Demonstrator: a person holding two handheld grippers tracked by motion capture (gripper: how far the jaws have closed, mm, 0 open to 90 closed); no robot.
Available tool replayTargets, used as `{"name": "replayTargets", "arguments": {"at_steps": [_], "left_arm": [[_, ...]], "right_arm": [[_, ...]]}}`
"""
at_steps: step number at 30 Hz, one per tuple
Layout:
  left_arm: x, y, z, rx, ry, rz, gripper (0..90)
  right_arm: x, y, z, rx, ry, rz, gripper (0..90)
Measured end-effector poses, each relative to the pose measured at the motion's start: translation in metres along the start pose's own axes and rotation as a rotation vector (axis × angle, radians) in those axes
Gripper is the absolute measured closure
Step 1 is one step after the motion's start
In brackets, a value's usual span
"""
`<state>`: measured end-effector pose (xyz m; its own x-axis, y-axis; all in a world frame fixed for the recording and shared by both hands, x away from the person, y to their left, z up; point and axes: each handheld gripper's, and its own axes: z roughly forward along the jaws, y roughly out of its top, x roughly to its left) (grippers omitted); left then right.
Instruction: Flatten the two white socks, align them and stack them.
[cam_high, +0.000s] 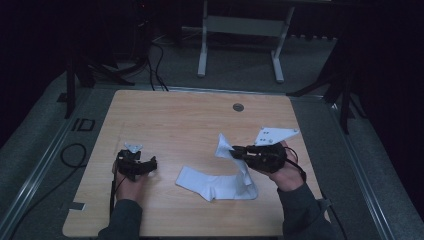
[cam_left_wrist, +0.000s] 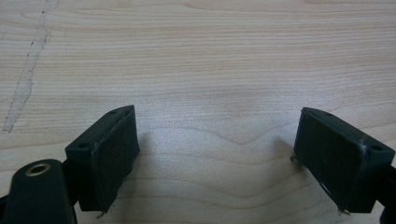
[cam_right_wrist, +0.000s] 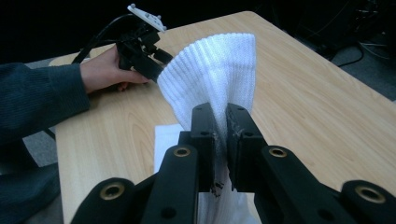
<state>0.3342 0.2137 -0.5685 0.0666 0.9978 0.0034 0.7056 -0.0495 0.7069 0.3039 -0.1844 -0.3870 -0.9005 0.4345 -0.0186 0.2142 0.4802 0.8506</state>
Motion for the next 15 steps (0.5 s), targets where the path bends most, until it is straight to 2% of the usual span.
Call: {"name": "replayTargets", "arguments": {"at_steps": [6,15], "left_arm": [[0.0,0.0,0.0,-0.001,0.0,0.001,13.7],[0.0,0.0,0.0,-0.002,0.001,0.001,13.7]], "right_arm": [[0.005,-0.009,0.017,0.03,0.027,0.021,81.6],[0.01,-0.027,0.053,0.079,0.064,0.074,81.5]]}}
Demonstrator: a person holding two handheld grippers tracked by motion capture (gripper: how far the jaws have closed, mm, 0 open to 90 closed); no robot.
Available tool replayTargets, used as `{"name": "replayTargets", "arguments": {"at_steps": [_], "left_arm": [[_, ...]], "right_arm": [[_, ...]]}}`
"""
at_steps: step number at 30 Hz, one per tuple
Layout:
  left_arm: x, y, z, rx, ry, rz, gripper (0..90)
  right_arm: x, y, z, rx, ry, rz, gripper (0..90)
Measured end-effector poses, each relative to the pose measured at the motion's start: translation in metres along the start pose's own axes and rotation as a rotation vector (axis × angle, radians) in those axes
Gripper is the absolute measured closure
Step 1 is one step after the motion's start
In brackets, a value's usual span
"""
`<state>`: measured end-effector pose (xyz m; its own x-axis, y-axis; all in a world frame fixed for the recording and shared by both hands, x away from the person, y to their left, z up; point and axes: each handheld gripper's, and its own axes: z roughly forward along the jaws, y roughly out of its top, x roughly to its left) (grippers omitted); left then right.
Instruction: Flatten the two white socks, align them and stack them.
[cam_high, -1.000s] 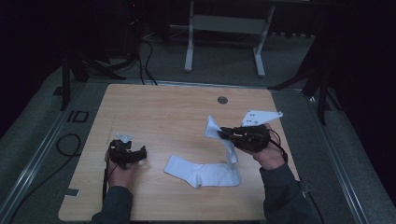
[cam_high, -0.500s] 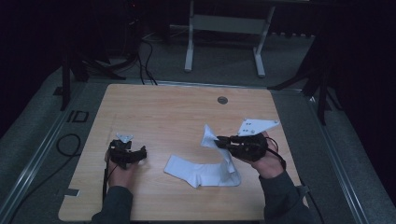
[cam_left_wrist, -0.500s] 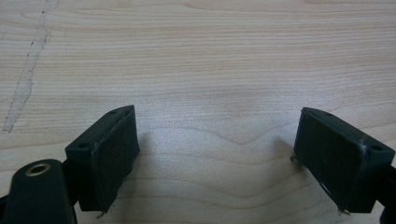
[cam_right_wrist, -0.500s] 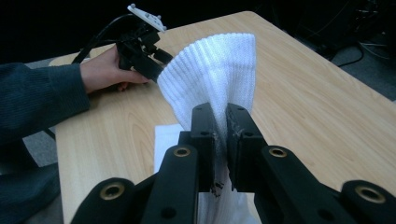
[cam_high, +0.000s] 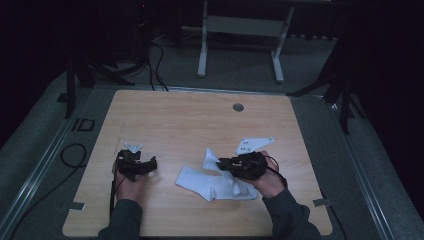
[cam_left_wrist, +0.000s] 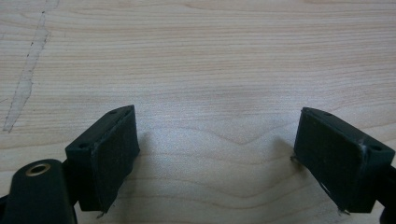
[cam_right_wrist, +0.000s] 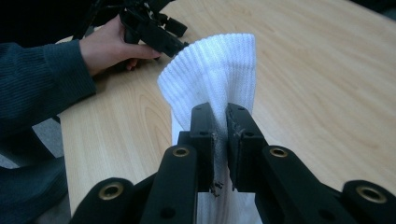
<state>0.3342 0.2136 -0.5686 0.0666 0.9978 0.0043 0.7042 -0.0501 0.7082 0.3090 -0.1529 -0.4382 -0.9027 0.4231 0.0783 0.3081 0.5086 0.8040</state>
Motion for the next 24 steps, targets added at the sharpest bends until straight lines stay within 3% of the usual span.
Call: {"name": "replayTargets", "arguments": {"at_steps": [9,21,24], "left_arm": [[-0.002,-0.001,-0.001,-0.005,0.007,-0.01,14.8],[-0.009,-0.002,-0.01,0.0,-0.012,0.01,43.8],[-0.011,-0.002,-0.012,0.003,-0.025,0.012,54.8]], "right_arm": [[0.004,-0.006,0.03,0.032,0.002,0.03,81.4],[0.015,-0.01,0.076,0.123,-0.039,0.061,81.3],[0.019,-0.009,0.088,0.148,-0.047,0.061,81.4]]}}
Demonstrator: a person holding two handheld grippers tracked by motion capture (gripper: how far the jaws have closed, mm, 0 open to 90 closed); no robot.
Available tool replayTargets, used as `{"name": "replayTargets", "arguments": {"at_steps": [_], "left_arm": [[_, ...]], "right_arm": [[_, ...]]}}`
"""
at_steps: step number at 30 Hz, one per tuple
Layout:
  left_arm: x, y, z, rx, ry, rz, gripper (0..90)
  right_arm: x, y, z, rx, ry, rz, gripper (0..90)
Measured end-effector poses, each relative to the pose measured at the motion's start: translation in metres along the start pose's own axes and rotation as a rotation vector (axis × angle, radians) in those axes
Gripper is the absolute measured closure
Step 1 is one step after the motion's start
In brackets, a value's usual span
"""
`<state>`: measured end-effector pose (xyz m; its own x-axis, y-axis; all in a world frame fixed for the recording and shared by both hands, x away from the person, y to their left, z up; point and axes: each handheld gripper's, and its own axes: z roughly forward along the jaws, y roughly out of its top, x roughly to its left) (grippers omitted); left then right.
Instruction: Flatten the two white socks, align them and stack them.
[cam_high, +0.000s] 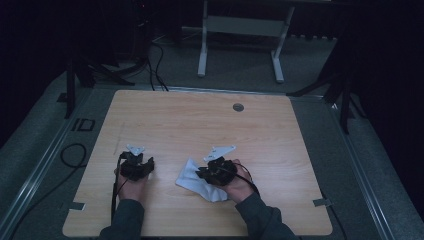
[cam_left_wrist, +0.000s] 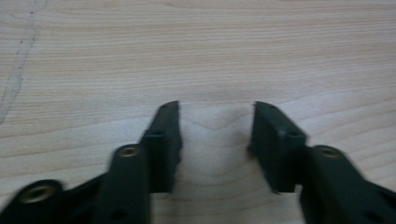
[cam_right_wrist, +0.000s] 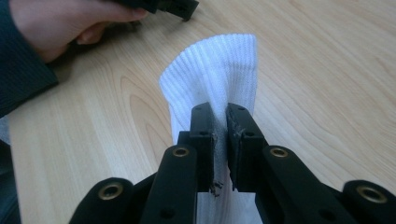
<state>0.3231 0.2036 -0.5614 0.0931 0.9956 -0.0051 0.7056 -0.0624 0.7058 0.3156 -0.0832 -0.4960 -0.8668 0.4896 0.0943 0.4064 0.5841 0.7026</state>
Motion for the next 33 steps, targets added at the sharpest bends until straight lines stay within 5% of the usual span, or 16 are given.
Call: {"name": "replayTargets", "arguments": {"at_steps": [6,11,21,33], "left_arm": [[0.003,0.0,-0.005,-0.001,-0.084,-0.045,73.1],[-0.006,0.0,-0.009,0.0,-0.147,-0.01,85.8],[-0.035,-0.002,-0.02,-0.015,-0.23,0.102,86.6],[-0.057,-0.004,-0.027,-0.017,-0.361,0.173,87.1]], "right_arm": [[0.005,0.003,0.019,0.034,-0.014,0.009,81.5],[0.006,0.003,0.036,0.067,-0.024,0.037,81.5],[0.004,-0.003,0.045,0.09,-0.026,0.069,81.2],[0.007,-0.005,0.05,0.113,-0.035,0.071,76.8]]}}
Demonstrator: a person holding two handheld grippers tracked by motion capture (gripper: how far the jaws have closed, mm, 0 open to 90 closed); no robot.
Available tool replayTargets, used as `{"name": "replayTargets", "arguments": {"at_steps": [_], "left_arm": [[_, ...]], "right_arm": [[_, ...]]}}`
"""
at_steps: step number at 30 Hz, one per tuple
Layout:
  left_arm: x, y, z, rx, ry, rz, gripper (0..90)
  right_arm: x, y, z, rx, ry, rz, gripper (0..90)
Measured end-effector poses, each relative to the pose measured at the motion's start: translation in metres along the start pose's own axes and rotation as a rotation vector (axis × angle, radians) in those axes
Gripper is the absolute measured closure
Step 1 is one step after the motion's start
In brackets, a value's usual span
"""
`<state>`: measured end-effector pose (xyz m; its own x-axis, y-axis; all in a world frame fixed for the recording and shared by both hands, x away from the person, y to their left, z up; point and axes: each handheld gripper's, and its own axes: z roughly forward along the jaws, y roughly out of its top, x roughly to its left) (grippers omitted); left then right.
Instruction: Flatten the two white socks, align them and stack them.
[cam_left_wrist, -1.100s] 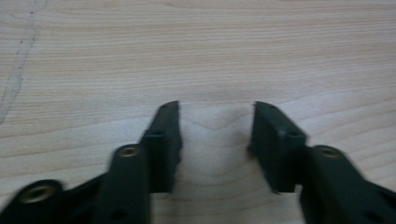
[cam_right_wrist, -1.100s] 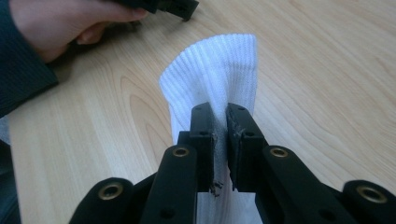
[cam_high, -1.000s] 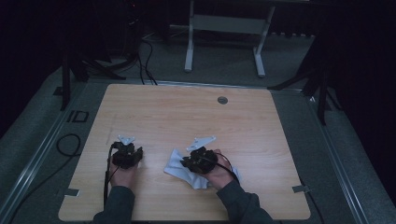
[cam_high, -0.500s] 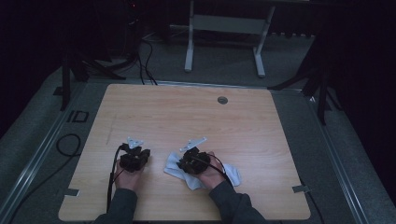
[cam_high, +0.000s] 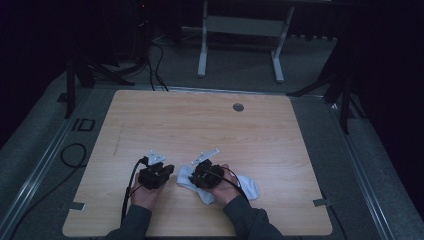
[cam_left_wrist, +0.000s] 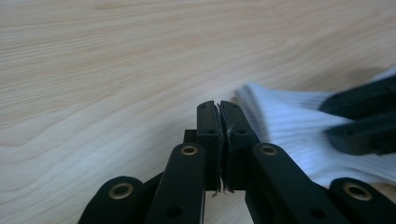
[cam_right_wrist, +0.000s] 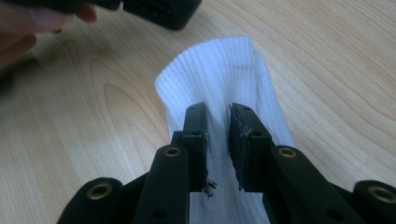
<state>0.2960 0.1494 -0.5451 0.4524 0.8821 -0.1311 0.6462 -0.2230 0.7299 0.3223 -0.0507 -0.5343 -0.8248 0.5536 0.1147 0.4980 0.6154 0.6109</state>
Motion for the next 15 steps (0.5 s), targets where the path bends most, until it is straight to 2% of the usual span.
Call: {"name": "replayTargets", "arguments": {"at_steps": [3,4,8,15], "left_arm": [[-0.0033,0.0002,0.0011,0.003,-0.008,0.01,87.1],[-0.0051,0.0004,0.0021,0.007,-0.008,0.023,87.1],[-0.0069,0.0001,0.0045,0.019,-0.007,0.024,87.5],[-0.0082,0.0003,0.0039,0.017,-0.016,0.03,88.0]], "right_arm": [[0.0001,-0.0001,-0.0007,-0.006,-0.006,-0.004,80.1],[0.0006,0.0,-0.0019,-0.01,-0.015,-0.002,81.5],[0.004,0.0008,-0.0088,-0.028,-0.059,-0.02,81.9],[0.0009,0.0005,-0.0017,0.014,-0.07,-0.008,80.8]]}}
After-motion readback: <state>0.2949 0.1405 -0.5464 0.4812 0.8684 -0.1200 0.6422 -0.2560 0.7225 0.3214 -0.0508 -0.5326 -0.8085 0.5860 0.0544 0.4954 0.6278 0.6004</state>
